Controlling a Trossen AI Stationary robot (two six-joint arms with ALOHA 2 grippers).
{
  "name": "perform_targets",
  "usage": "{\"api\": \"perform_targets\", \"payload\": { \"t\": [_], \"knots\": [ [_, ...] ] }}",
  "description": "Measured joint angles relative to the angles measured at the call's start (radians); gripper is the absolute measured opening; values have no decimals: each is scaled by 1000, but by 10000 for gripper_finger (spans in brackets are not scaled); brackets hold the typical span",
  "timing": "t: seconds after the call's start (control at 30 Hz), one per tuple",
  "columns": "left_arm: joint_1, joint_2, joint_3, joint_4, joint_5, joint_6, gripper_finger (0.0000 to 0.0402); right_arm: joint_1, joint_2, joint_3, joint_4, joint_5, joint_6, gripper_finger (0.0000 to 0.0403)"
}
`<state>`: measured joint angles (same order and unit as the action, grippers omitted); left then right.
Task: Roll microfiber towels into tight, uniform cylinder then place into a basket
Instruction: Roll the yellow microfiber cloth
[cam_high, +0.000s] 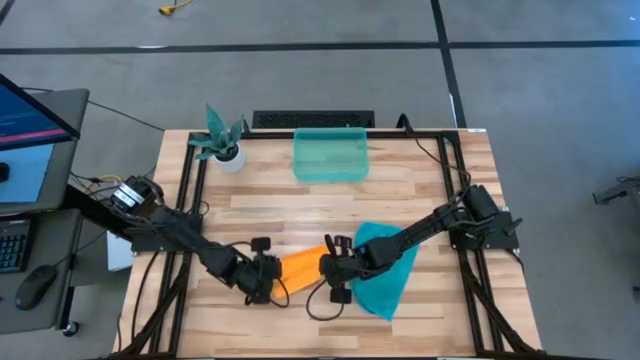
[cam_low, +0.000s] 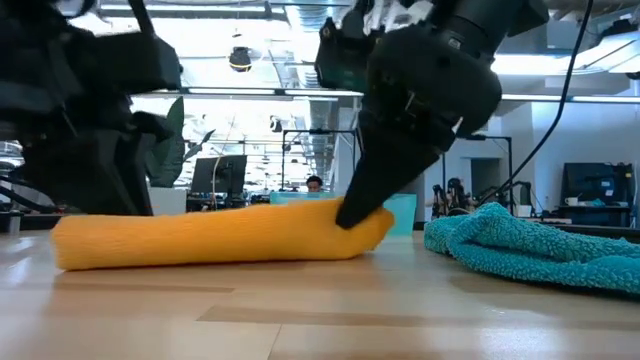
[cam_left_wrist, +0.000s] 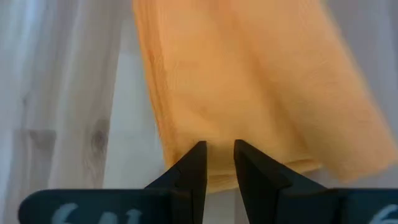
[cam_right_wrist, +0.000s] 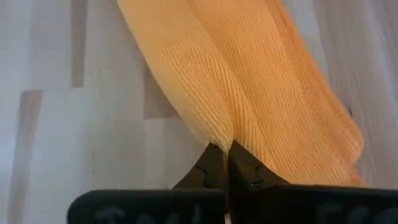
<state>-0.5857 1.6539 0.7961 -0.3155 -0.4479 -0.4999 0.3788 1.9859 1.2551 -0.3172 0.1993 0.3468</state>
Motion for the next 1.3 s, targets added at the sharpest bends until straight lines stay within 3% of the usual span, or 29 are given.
{"api": "perform_targets", "payload": {
  "t": [0.27,0.97,1.3],
  "knots": [
    [-75,0,107,-143,-87,-21,75,-15,0,0,14,-43,82,19],
    [-88,2,88,-104,-85,-38,75,-22,-38,1,7,-72,188,10],
    [-162,2,92,-51,-116,16,75,-29,-38,1,3,-72,203,9]
  ]
}}
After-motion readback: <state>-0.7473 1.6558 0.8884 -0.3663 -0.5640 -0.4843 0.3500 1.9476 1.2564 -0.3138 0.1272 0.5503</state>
